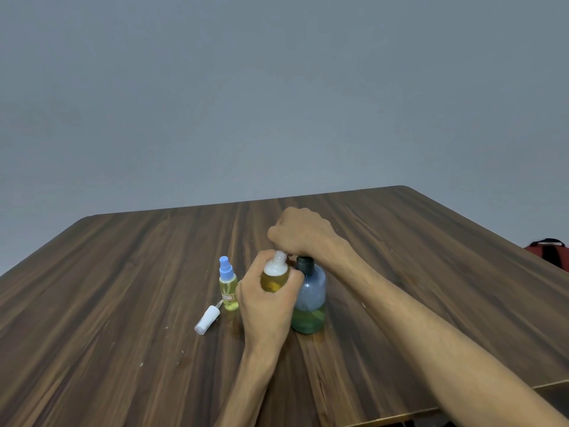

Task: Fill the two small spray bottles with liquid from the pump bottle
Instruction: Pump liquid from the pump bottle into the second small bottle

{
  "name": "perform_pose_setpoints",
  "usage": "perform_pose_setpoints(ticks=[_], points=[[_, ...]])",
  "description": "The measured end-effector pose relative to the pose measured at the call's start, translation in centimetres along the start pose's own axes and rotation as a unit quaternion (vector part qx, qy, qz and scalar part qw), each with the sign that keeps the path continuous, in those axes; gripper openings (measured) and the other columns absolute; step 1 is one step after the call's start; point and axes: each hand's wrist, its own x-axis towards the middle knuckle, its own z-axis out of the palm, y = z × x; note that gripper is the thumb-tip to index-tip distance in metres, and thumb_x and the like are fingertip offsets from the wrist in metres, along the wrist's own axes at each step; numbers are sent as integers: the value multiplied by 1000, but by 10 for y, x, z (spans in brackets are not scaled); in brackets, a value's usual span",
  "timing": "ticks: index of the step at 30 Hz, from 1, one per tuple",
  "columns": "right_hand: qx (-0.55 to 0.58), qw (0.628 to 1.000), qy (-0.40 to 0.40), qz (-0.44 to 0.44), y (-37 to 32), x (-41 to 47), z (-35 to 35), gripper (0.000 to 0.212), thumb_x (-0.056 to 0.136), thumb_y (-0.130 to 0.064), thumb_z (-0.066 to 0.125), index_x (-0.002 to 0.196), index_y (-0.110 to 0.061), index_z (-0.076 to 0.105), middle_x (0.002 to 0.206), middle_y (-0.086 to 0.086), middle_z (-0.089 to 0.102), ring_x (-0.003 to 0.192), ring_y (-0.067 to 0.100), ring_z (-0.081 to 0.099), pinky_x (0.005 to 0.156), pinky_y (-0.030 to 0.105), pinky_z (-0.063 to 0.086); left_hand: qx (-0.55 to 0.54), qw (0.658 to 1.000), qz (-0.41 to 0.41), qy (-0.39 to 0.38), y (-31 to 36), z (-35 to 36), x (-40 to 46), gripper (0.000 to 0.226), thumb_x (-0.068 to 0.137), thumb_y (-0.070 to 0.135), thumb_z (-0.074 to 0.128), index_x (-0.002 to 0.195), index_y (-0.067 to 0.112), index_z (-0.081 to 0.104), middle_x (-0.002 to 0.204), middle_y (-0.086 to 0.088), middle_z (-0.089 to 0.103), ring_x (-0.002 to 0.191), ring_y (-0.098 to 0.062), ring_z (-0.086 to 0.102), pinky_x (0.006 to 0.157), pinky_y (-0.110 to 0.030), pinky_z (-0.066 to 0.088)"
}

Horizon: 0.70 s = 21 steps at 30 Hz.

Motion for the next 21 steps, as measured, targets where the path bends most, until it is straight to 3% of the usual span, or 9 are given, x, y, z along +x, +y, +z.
perform_pose_setpoints(ticks=[5, 10, 17, 21], points=[[13, 999, 33, -17, -1, 2, -6, 28, 86, -21, 52, 60, -18, 46, 59, -3, 50, 55, 16, 44, 55, 30, 35, -7, 1000, 7, 2, 3, 0, 0, 24, 85, -4, 74, 86, 20, 70, 75, 0, 67, 74, -24, 64, 65, -35, 53], [-5, 1000, 6, -3, -1, 1, 0, 26, 87, -22, 52, 62, -17, 48, 63, -3, 53, 58, 16, 47, 56, 31, 35, -6, 1000, -3, -3, 2, -1, 0, 23, 85, -5, 75, 86, 17, 69, 74, -3, 66, 74, -27, 64, 65, -40, 54], [8, 1000, 8, 1, 0, 1, -1, 23, 84, -19, 50, 61, -18, 45, 63, -2, 52, 57, 18, 42, 55, 32, 31, -9, 1000, -2, 2, 4, 0, -1, 13, 81, 7, 72, 83, 19, 68, 72, -3, 64, 67, -14, 58, 62, -32, 50], [25, 999, 23, -10, -1, 0, -4, 26, 85, -20, 51, 60, -18, 46, 63, -2, 54, 57, 17, 44, 56, 31, 34, 0, 1000, -1, 1, 4, 0, -1, 24, 84, -4, 75, 85, 19, 69, 73, 2, 66, 70, -7, 60, 64, -27, 51]])
